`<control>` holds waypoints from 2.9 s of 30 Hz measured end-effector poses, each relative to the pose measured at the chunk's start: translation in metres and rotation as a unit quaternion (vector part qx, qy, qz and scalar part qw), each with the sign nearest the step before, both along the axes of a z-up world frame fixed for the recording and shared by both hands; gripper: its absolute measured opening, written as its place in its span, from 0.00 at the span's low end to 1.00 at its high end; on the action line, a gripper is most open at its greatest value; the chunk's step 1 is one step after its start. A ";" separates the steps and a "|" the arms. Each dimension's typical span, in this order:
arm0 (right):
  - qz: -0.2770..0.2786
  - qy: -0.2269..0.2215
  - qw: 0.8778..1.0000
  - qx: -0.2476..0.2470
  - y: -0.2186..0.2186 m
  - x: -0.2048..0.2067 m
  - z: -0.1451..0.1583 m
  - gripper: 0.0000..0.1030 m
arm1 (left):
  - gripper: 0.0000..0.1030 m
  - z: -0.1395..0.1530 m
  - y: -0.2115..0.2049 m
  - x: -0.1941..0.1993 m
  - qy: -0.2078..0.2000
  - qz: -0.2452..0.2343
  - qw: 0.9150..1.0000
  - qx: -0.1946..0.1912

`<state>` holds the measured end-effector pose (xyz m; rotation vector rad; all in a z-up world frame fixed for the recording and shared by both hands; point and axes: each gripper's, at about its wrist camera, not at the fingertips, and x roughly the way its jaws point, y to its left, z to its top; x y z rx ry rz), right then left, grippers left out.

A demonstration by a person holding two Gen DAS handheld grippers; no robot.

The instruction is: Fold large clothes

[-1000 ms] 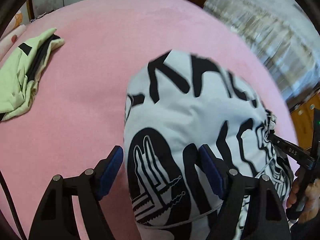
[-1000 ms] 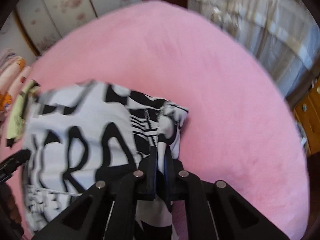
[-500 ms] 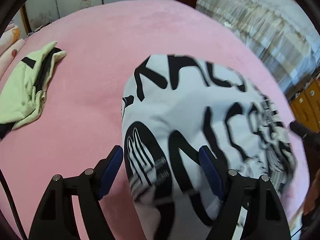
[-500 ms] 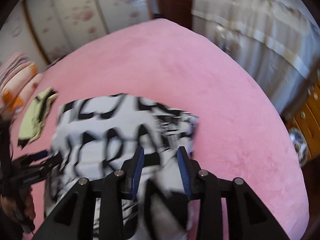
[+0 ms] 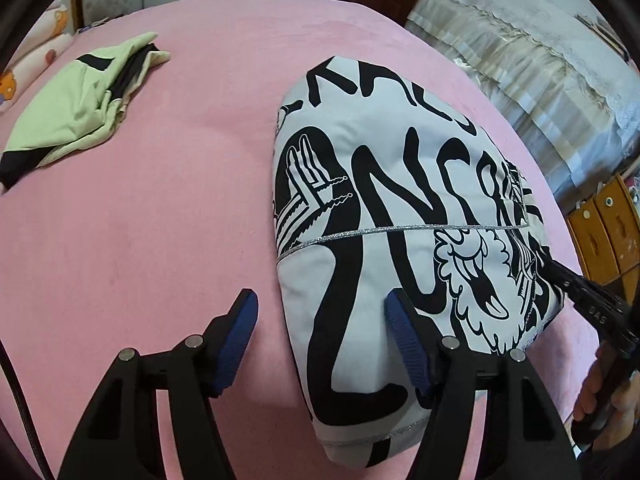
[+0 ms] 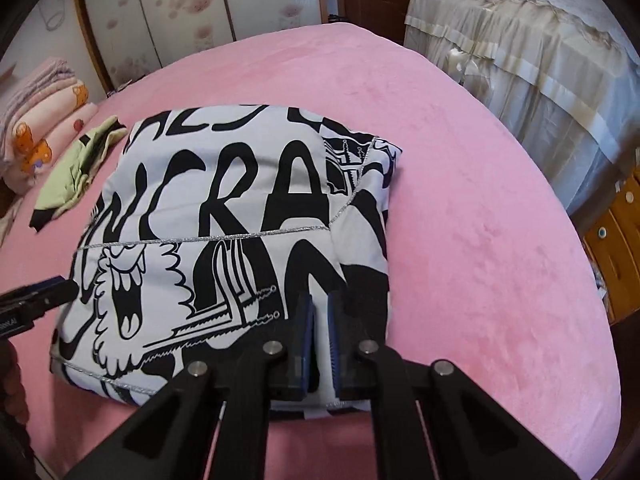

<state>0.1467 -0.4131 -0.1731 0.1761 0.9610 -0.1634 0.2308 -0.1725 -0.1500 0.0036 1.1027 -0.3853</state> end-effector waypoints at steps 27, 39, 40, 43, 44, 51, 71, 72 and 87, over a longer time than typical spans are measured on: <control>0.037 -0.001 0.998 0.044 0.026 -0.077 0.066 0.54 | 0.76 0.076 0.033 -0.082 0.013 -0.009 1.000 0.008; 0.032 0.037 0.997 0.061 -0.003 -0.048 0.076 0.55 | 0.77 0.088 0.021 -0.056 0.044 -0.040 0.998 -0.028; 0.030 0.038 0.997 0.065 -0.009 -0.042 0.075 0.56 | 0.77 0.087 0.020 -0.052 0.050 -0.041 0.997 -0.031; 0.019 0.040 0.995 0.085 -0.028 -0.027 0.070 0.73 | 0.79 0.077 0.014 -0.038 0.068 -0.045 0.996 -0.043; 0.016 0.044 0.993 0.104 -0.036 -0.020 0.065 0.77 | 0.79 0.071 0.012 -0.032 0.075 -0.047 0.995 -0.049; 0.017 0.076 0.975 0.207 -0.072 0.023 0.019 0.78 | 0.79 0.024 -0.003 0.003 0.137 -0.041 0.985 -0.101; 0.102 0.086 0.925 0.356 -0.082 0.093 -0.088 0.83 | 0.98 -0.068 -0.032 0.048 0.193 -0.041 0.966 -0.168; 0.104 0.086 0.924 0.358 -0.081 0.096 -0.090 0.83 | 0.99 -0.070 -0.034 0.049 0.192 -0.043 0.966 -0.168; 0.112 0.096 0.944 0.295 -0.060 0.105 -0.088 0.71 | 1.00 -0.066 -0.070 0.045 0.181 -0.048 0.973 -0.132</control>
